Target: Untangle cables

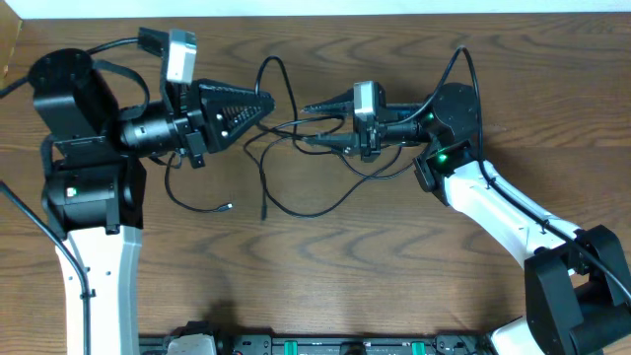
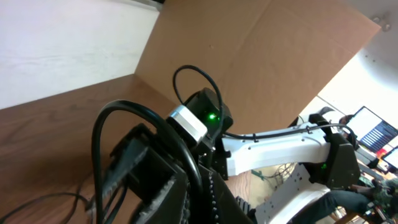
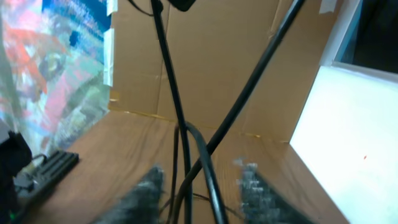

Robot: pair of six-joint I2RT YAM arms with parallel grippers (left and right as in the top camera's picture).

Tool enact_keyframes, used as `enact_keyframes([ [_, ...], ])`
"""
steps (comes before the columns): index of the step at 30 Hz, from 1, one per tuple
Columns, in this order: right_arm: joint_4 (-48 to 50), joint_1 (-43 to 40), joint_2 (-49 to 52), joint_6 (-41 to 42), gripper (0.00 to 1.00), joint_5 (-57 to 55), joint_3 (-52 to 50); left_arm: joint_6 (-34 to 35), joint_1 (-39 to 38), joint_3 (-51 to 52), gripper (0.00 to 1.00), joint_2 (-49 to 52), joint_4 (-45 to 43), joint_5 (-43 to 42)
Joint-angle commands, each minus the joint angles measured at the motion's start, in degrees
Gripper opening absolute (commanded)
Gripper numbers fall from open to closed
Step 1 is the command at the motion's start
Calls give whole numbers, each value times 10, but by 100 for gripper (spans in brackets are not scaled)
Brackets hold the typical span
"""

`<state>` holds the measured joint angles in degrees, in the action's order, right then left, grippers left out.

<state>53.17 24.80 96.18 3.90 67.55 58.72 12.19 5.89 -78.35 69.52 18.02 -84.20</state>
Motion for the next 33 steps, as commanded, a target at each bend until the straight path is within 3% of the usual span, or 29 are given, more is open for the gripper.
enact_keyframes([
  [1,-2,4,0,3,20,-1,1,1,-6,2,8,-3,-1,12],
  [5,-2,4,0,3,2,-1,1,1,-6,2,8,-3,-1,12],
  [9,-1,3,0,7,1,-4,1,-2,-6,2,8,-2,-1,22],
  [15,-2,-18,0,105,1,-46,1,-2,-4,2,8,-2,-1,69],
  [25,-7,-155,0,309,1,-48,1,-2,37,2,8,-2,97,197],
  [33,-166,-278,0,388,1,-46,1,-22,68,2,8,-2,166,252],
])
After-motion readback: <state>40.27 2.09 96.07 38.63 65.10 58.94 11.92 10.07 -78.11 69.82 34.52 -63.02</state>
